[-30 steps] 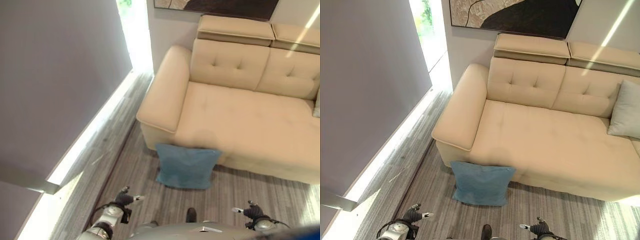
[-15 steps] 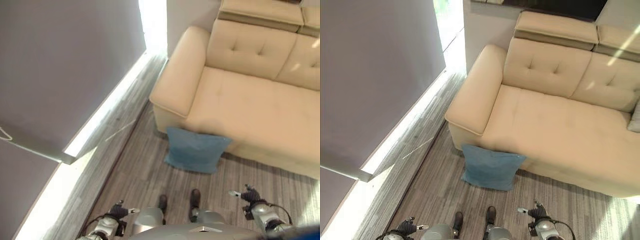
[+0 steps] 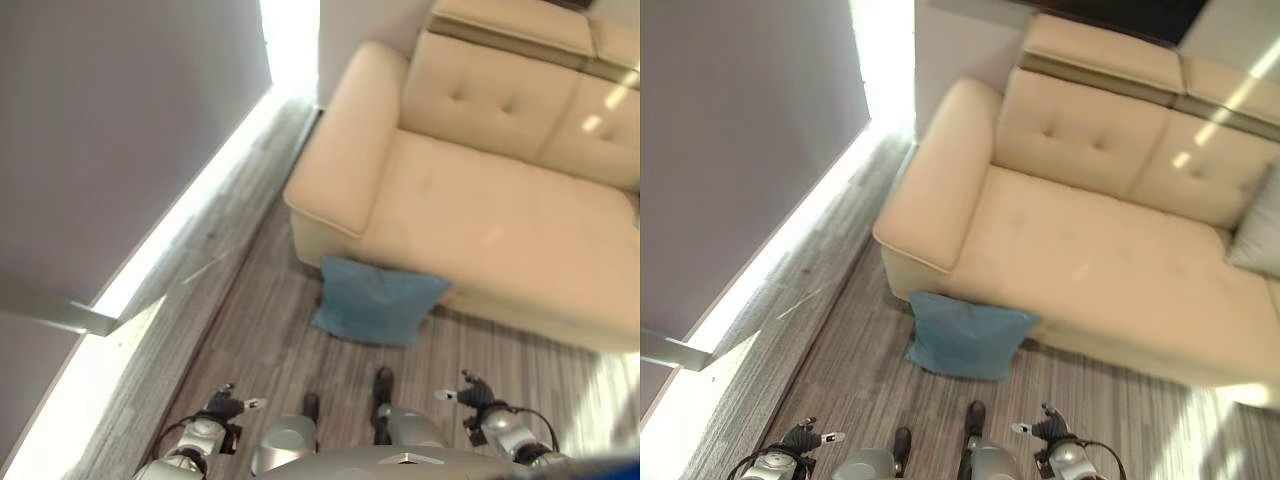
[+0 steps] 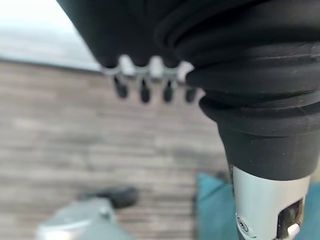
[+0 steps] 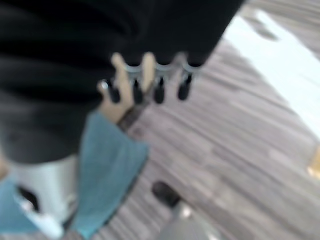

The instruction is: Pick up all the scattered cushions and arrange them neatly on the sofa.

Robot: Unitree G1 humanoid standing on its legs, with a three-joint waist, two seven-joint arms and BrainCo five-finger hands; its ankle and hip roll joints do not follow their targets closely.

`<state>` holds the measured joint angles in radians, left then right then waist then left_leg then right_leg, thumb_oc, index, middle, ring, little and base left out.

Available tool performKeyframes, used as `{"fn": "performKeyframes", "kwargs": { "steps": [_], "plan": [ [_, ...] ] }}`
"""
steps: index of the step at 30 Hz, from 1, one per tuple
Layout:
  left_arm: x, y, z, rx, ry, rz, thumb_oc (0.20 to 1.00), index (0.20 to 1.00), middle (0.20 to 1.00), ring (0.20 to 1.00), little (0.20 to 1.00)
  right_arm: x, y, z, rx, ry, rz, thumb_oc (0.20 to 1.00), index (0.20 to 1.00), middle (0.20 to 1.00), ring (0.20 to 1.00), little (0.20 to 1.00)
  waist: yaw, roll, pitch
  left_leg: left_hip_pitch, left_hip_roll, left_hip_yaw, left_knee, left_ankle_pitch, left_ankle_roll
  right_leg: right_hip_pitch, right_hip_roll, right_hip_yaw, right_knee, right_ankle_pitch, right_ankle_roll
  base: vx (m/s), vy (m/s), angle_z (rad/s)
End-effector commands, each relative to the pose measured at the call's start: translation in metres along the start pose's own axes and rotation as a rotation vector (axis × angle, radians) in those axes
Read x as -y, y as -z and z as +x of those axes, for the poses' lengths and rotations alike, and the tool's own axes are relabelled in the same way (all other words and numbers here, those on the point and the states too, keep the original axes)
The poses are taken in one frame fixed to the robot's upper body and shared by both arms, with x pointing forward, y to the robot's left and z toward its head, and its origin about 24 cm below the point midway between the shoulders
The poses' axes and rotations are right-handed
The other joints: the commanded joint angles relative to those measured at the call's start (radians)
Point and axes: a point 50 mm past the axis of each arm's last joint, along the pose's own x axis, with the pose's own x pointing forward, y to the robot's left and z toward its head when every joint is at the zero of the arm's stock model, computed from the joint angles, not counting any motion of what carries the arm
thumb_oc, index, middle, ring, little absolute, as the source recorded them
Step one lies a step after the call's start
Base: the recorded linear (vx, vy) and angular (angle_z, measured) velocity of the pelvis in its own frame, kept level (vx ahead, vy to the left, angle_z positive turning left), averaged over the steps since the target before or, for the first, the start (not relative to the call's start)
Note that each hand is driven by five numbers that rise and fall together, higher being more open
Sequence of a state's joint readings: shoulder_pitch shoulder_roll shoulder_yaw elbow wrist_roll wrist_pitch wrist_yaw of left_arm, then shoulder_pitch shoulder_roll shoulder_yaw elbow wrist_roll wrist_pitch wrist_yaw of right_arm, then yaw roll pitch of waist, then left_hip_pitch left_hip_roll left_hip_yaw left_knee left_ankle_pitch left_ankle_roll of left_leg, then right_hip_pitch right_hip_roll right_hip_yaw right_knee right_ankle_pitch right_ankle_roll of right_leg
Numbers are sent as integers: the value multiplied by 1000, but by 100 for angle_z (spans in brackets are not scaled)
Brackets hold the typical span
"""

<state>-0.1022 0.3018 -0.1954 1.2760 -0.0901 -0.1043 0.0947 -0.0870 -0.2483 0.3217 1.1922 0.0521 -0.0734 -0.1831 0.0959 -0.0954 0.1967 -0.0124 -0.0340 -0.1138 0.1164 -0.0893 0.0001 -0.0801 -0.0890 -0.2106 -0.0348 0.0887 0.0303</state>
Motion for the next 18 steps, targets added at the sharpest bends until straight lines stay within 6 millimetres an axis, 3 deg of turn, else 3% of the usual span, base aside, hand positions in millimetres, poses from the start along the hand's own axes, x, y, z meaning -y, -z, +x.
{"fn": "performKeyframes", "kwargs": {
  "steps": [1, 4, 5, 6, 8, 14, 16, 18],
  "plan": [
    [-4, -23, 3, 81, -35, -11, 1000, 1000, 1000, 1000, 1000, 36, -35, 7, 126, 109, 2, 1000, 1000, 1000, 1000, 1000, 0, 2, 39, -148, 93, 2, 216, 22, -52, 9, -22, -17, 64, -75, 56, 55, -78, 87],
    [-1, -28, 3, 99, -25, -17, 1000, 1000, 1000, 1000, 1000, 40, -39, 8, 135, 120, 6, 1000, 1000, 1000, 1000, 1000, 7, 3, 36, -178, 76, 12, 129, 25, -49, 28, -12, -15, 49, -90, 57, 114, 72, -15],
    [0, -21, 2, 76, -19, -7, 1000, 1000, 1000, 1000, 1000, 42, -35, 8, 123, 121, -9, 1000, 1000, 1000, 1000, 1000, 22, 20, 27, -167, 79, 28, 22, 52, -50, 29, 8, -2, 59, -101, 59, 119, 167, -29],
    [-3, -21, 2, 80, -28, 9, 1000, 1000, 1000, 1000, 1000, 43, -36, 8, 127, 126, -16, 1000, 1000, 1000, 1000, 1000, 20, 23, 25, -194, 62, 5, 32, 76, -46, 27, 10, 10, 68, -103, 62, 147, 232, -25],
    [-1, -24, 3, 89, -18, 2, 1000, 1000, 1000, 1000, 1000, 40, -38, 8, 137, 112, -23, 1000, 1000, 1000, 1000, 1000, 16, 26, 20, -177, 50, -7, 20, 69, -41, 15, 2, 17, 87, -102, 66, 78, 177, -51],
    [-11, -22, 3, 83, -55, -27, 1000, 1000, 1000, 1000, 1000, 36, -53, 9, 177, 113, -17, 1000, 1000, 1000, 1000, 1000, 41, 16, 33, -151, 30, 26, 7, 47, -8, -8, -32, 38, 96, -87, 79, 31, 111, -46],
    [-16, -34, 3, 131, -91, -108, 1000, 1000, 1000, 1000, 1000, 45, -67, 9, 226, 155, 15, 1000, 1000, 1000, 1000, 1000, 38, 23, 57, -166, 31, 30, 1, 52, -9, -33, -36, 35, 94, -79, 81, -111, 11, -14],
    [-22, -65, 4, 229, -135, -209, 1000, 1000, 1000, 1000, 1000, 57, -92, 8, 293, 218, 59, 1000, 1000, 1000, 1000, 1000, 29, 37, 113, -250, 28, 24, 24, 68, -17, -119, -40, 34, 125, -71, 77, -277, 3, 1]
  ]
}}
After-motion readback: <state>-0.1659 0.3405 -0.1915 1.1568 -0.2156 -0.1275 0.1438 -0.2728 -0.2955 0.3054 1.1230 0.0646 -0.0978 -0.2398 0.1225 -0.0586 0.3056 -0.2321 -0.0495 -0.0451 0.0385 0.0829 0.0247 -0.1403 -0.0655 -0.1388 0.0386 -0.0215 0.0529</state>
